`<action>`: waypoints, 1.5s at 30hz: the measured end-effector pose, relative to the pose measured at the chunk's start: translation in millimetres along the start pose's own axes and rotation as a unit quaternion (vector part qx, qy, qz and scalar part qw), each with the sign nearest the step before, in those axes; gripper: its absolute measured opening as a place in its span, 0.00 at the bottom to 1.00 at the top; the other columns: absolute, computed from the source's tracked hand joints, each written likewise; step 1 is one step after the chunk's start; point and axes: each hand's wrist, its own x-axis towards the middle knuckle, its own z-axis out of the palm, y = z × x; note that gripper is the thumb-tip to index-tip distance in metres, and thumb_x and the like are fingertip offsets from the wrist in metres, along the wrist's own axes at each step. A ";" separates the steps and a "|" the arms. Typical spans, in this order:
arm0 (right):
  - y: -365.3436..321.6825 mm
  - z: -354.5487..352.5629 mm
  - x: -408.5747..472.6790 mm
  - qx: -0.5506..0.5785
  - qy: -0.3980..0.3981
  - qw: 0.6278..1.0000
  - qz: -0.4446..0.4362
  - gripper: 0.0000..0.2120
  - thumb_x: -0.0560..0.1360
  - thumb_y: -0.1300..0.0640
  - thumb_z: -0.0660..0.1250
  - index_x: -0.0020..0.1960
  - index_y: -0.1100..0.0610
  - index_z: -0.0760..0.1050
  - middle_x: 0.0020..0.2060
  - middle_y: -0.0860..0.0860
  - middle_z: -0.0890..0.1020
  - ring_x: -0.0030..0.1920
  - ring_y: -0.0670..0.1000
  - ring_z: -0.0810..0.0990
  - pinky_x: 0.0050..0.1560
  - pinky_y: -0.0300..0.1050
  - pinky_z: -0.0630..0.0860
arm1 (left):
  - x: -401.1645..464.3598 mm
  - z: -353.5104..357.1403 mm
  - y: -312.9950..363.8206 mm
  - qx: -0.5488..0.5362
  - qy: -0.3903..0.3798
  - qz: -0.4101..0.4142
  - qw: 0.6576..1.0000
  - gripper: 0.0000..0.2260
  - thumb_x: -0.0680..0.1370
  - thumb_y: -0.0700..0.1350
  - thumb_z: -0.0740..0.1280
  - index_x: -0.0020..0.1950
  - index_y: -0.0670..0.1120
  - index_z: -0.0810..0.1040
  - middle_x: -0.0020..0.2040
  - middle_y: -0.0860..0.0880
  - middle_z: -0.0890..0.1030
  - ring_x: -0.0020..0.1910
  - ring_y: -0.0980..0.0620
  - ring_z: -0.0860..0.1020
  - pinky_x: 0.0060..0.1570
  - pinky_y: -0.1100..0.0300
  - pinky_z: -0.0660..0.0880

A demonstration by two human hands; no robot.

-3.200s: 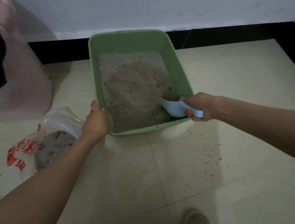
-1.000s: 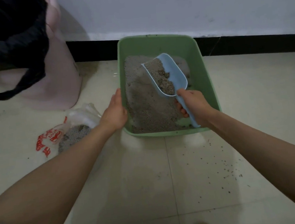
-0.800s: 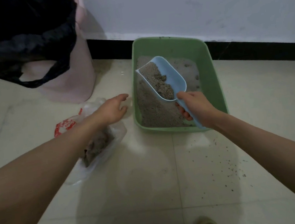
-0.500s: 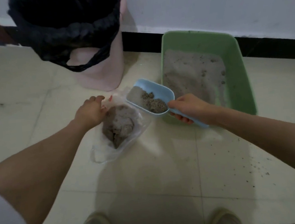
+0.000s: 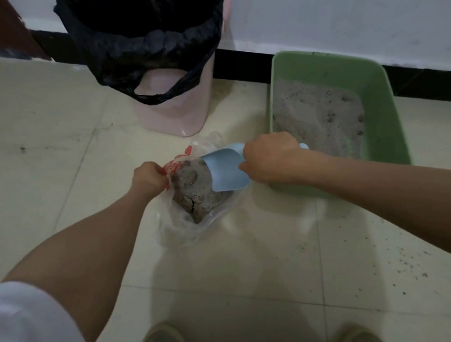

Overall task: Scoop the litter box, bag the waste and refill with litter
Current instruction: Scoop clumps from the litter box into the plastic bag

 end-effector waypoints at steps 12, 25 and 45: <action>74.4 28.6 -18.4 0.288 0.041 0.953 0.079 0.17 0.77 0.49 0.58 0.39 0.60 0.76 0.30 0.54 0.73 0.28 0.51 0.68 0.32 0.41 0.63 | 3.5 -10.0 18.0 0.088 0.008 0.078 0.993 0.08 0.74 0.39 0.65 0.49 0.38 0.80 0.51 0.38 0.81 0.53 0.39 0.77 0.51 0.53 0.73; 170.1 77.5 -58.9 0.578 0.038 0.771 0.265 0.17 0.79 0.53 0.59 0.37 0.63 0.73 0.28 0.54 0.71 0.26 0.50 0.65 0.28 0.40 0.63 | -11.8 -9.2 31.3 0.052 0.011 0.080 0.995 0.04 0.74 0.38 0.66 0.46 0.39 0.79 0.47 0.39 0.82 0.45 0.43 0.77 0.45 0.57 0.71; 226.8 138.9 -37.4 0.729 0.040 0.556 0.397 0.12 0.80 0.58 0.53 0.39 0.60 0.66 0.30 0.54 0.65 0.27 0.50 0.62 0.20 0.30 0.60 | -17.9 125.4 188.1 0.029 -0.003 0.242 0.970 0.25 0.81 0.45 0.53 0.75 0.37 0.49 0.72 0.36 0.58 0.71 0.38 0.58 0.71 0.49 0.58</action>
